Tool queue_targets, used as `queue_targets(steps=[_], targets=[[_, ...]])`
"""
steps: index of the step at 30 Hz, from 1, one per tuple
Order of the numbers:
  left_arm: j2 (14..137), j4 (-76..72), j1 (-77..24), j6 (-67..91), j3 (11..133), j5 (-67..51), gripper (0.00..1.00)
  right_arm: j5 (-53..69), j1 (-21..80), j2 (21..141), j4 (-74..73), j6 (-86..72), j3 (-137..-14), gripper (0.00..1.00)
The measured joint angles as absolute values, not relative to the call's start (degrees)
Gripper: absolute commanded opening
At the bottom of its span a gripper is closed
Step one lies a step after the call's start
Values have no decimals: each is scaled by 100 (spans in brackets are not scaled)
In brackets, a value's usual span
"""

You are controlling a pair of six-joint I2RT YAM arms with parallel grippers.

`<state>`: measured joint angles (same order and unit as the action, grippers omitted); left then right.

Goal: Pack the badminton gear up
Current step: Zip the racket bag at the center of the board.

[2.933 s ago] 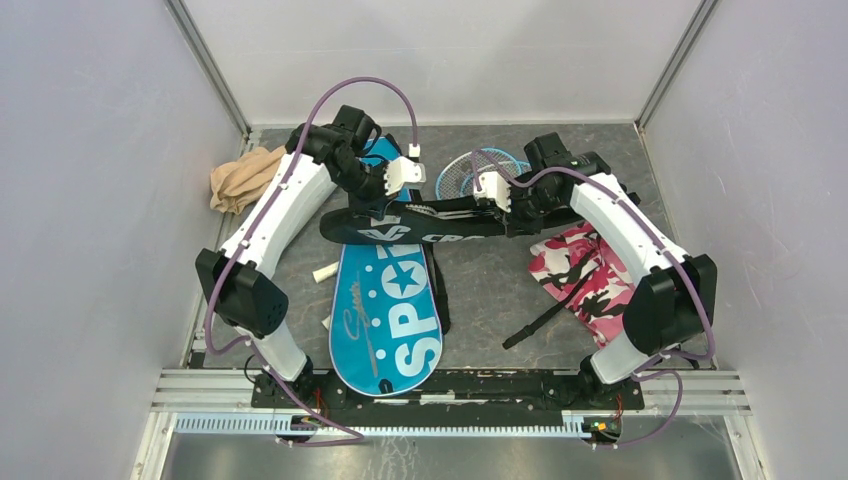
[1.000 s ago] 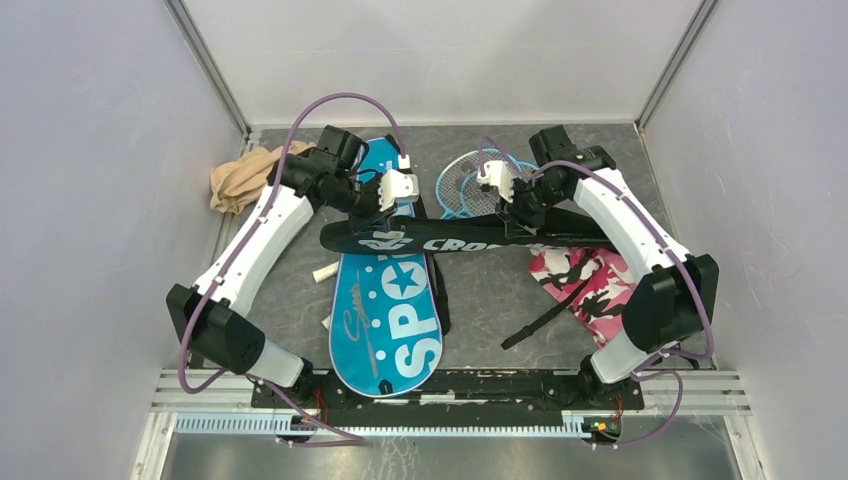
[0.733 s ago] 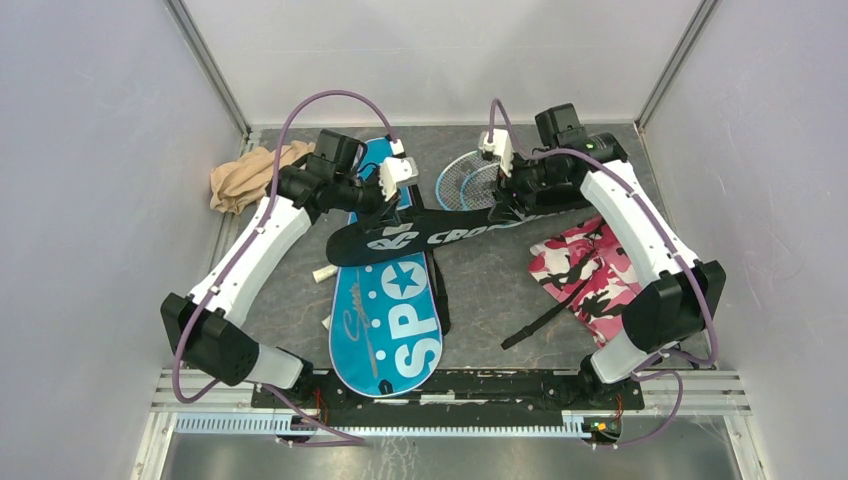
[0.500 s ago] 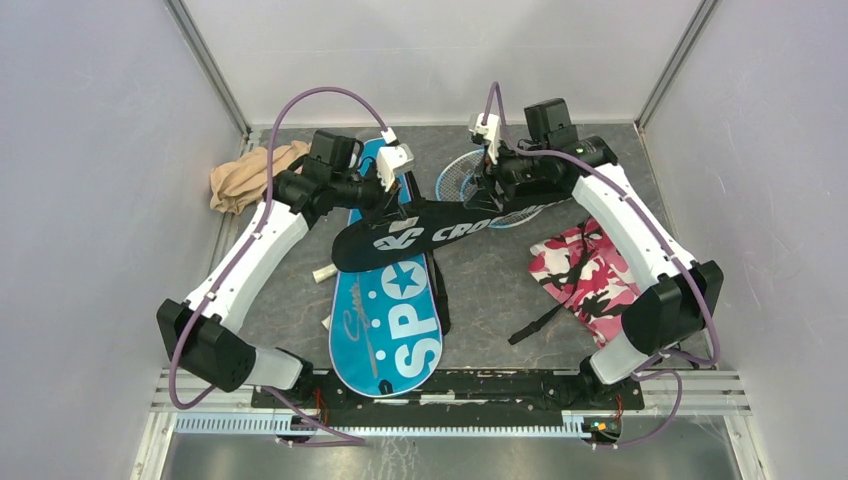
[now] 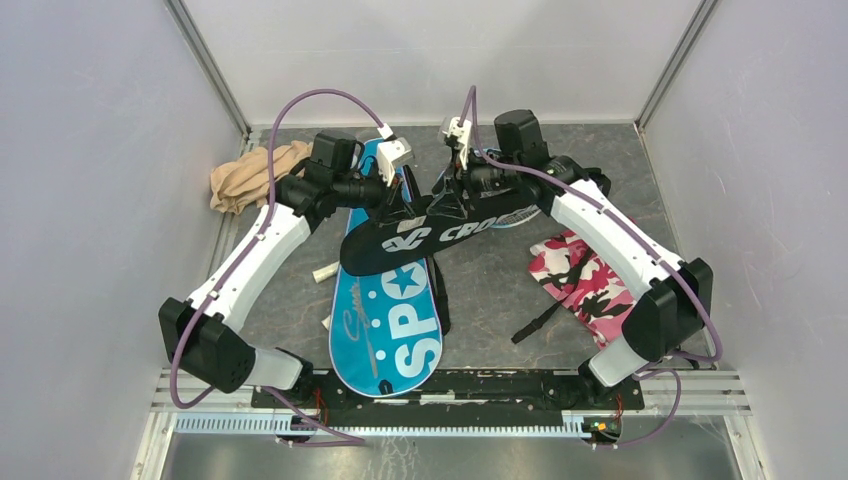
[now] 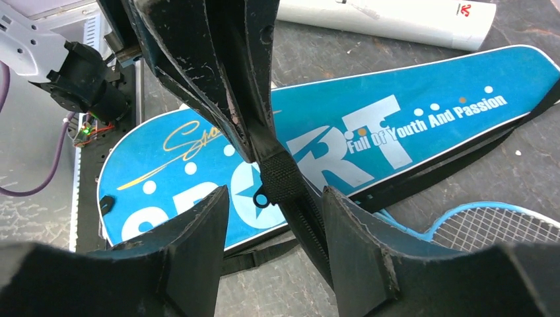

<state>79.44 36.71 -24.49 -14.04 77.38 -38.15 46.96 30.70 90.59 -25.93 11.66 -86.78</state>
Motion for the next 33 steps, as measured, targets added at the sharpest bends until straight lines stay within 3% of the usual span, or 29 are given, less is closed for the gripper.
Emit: queue_targets(steps=[15,25,33], targets=[[7889,3621,-2453,-1286,7738,-3815,2,4338,3330,9059,-2449,1055,-8562,46],[7841,3603,-2453,-1282,7673,-3820,2,4115,3378,9061,-2532,1232,-8569,15],[7817,3579,-2480,-1286,7651,-3815,2,3968,3415,9076,-2989,1741,-8805,1]])
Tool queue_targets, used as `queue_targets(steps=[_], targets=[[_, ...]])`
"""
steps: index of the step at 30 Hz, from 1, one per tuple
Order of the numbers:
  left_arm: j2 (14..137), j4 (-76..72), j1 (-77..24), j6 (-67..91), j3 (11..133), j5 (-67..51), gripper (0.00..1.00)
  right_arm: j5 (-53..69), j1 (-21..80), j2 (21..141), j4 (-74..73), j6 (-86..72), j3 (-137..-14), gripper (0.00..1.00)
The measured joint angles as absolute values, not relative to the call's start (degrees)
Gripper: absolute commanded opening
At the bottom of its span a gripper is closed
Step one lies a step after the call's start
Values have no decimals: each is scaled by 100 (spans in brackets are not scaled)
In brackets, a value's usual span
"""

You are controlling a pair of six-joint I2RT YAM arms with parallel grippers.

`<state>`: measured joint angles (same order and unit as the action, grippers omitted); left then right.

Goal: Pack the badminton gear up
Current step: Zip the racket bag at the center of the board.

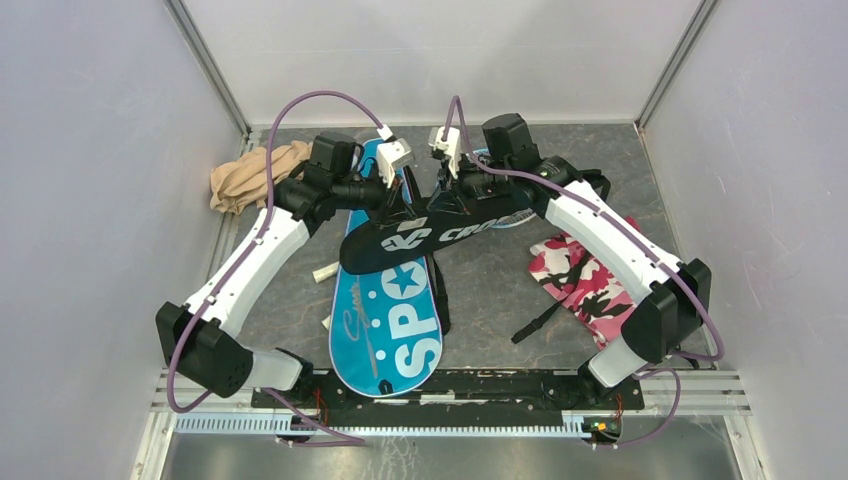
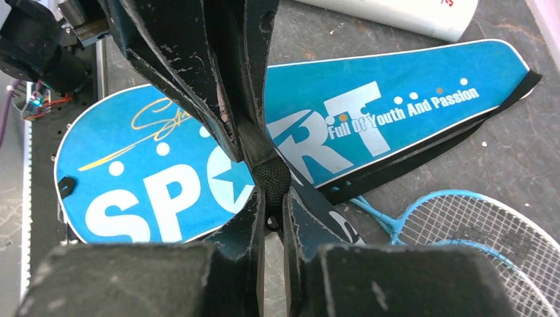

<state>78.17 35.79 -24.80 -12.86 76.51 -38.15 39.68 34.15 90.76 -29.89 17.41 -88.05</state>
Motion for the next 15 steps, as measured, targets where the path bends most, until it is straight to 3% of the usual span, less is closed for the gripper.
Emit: queue_targets(steps=[15], targets=[[7793,3559,-2545,-1900,7618,-3653,2,3719,3417,9236,-4069,3015,-9323,0]])
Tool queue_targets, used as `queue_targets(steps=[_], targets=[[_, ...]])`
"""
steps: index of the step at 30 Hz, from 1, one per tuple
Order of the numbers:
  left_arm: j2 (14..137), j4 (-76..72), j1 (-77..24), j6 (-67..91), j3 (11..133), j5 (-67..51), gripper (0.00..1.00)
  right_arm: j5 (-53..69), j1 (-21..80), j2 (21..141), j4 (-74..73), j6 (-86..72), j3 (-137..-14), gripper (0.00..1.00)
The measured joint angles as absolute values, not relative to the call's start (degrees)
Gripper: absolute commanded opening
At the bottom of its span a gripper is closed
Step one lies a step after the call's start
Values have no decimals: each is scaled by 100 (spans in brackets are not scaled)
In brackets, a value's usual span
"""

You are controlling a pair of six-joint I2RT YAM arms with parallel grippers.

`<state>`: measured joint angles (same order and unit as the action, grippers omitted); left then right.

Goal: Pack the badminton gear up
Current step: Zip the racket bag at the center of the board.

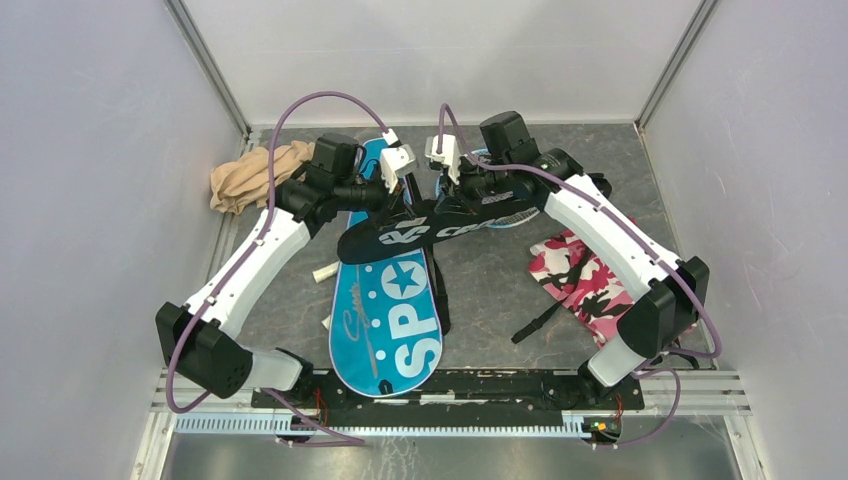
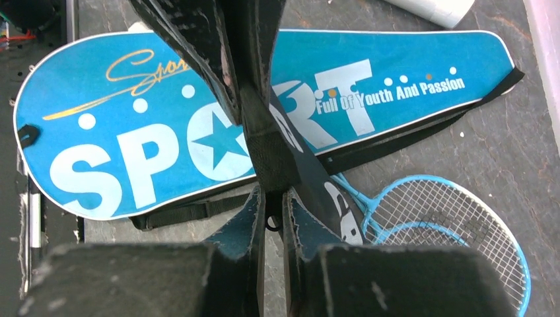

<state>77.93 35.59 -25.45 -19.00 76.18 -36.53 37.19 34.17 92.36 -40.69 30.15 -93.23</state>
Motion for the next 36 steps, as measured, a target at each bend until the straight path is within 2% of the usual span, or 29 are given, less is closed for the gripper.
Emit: queue_targets(steps=[15,36], targets=[[7782,3767,-2554,-2687,7618,-3465,2,3750,2873,9260,-4611,3319,-9196,0],[7782,4663,-2550,-3721,8086,-3238,2,3127,849,9249,-5461,4180,-8503,0]])
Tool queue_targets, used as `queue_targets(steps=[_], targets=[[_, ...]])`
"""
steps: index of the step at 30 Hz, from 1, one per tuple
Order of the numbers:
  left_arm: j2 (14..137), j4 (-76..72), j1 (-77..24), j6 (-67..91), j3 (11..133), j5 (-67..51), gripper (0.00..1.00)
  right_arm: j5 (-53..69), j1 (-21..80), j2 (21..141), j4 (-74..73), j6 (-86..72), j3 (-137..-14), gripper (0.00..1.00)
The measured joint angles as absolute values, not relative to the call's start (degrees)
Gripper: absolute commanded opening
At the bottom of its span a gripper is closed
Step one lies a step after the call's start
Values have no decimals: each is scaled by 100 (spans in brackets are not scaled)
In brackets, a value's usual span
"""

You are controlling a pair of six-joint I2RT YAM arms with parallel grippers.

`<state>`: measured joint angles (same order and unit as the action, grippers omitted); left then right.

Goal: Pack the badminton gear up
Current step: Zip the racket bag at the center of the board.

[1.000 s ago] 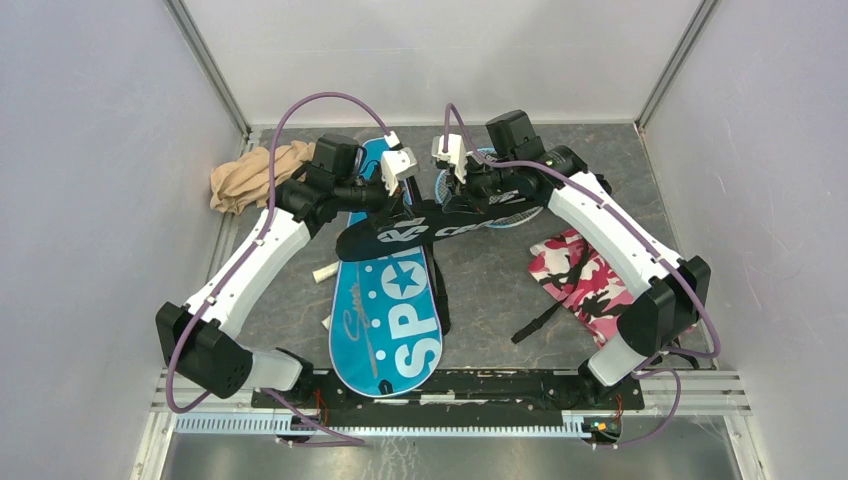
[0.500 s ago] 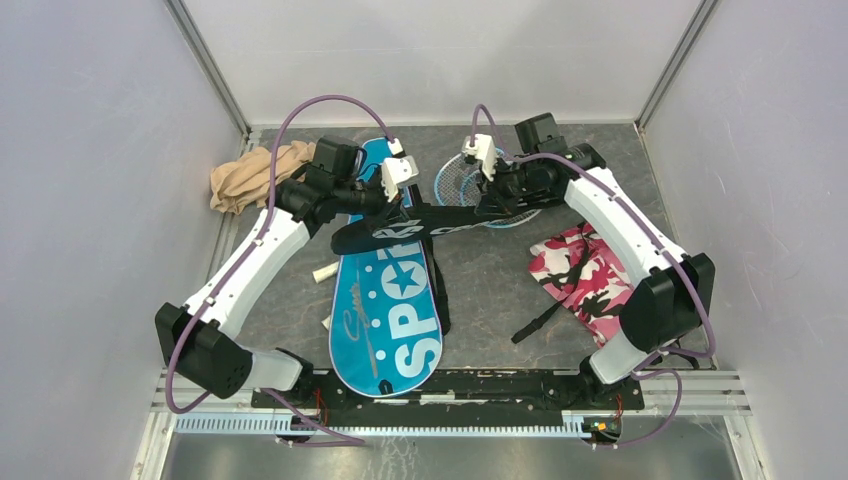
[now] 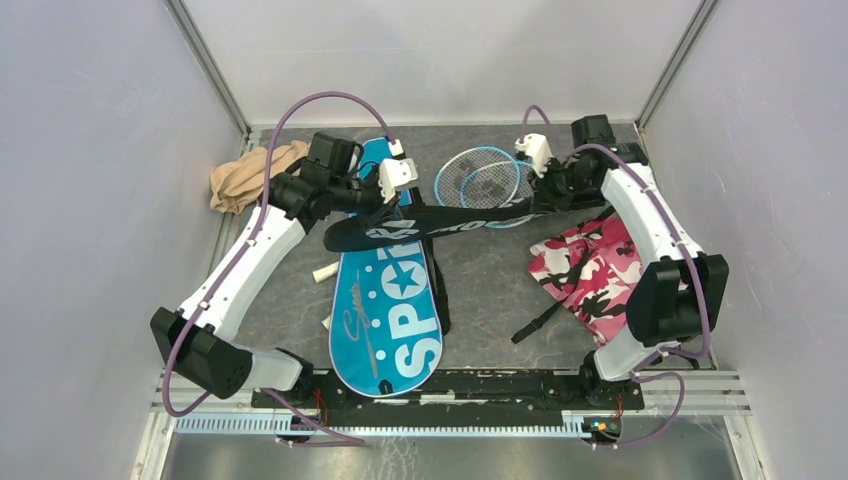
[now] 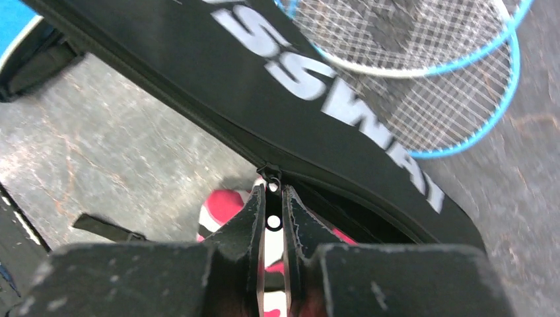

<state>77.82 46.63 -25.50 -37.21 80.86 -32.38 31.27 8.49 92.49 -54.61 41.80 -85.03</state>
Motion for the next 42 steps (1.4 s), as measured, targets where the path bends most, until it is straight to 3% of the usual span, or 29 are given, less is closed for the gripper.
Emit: queue_targets(steps=[19,39,42], targets=[[7686,5266,-2508,-4259,8300,-2904,2,2510,-1520,10698,-5749,5221,-9174,0],[7712,6064,-2469,-5317,8405,-3168,2,2233,-1997,11950,-5607,5559,-9568,0],[7743,6119,-2453,-5382,8405,-3214,2,2279,-1994,11998,-5596,5559,-9568,15]])
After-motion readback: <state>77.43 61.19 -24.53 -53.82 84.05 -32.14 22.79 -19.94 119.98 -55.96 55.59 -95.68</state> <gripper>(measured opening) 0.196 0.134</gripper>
